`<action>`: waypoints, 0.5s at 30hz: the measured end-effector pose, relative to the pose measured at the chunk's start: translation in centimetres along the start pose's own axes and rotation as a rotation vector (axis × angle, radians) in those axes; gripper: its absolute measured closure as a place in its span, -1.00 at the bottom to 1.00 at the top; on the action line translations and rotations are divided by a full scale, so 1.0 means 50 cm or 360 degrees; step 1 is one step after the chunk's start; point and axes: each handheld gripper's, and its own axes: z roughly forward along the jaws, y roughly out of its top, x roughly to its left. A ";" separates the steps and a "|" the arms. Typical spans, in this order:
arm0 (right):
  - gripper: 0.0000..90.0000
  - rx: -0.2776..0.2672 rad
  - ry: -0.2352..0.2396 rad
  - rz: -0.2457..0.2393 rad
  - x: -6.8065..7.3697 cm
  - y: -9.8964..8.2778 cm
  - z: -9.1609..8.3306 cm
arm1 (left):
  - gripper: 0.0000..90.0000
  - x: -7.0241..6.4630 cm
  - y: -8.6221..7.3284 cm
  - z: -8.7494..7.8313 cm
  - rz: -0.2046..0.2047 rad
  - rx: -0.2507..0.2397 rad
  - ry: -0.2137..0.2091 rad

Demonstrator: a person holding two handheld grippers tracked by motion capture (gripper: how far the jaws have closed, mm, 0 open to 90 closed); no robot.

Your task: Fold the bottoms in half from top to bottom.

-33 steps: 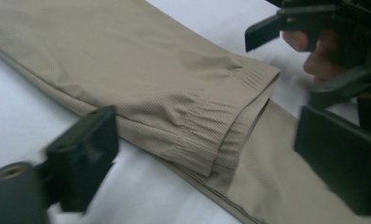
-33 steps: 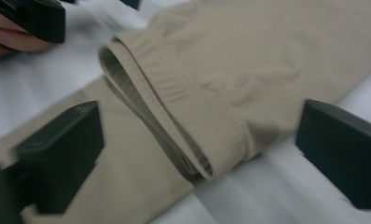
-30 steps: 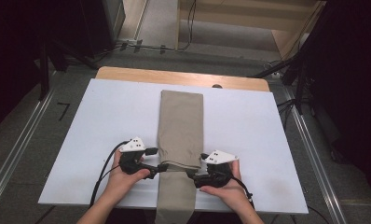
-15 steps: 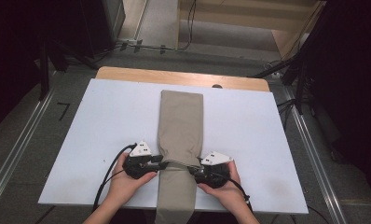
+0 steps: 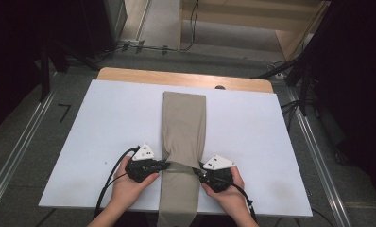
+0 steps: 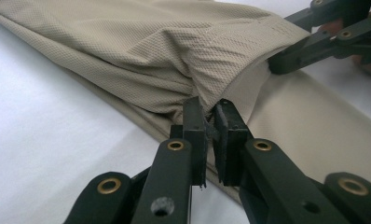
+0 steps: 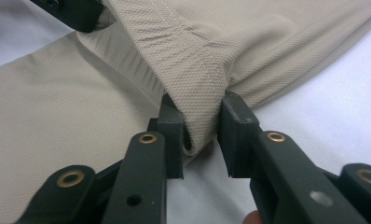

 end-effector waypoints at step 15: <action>0.71 -0.0110 0.0072 0.0056 0.001 -0.002 -0.032 | 0.90 -0.020 -0.001 -0.026 0.0010 -0.0054 -0.0064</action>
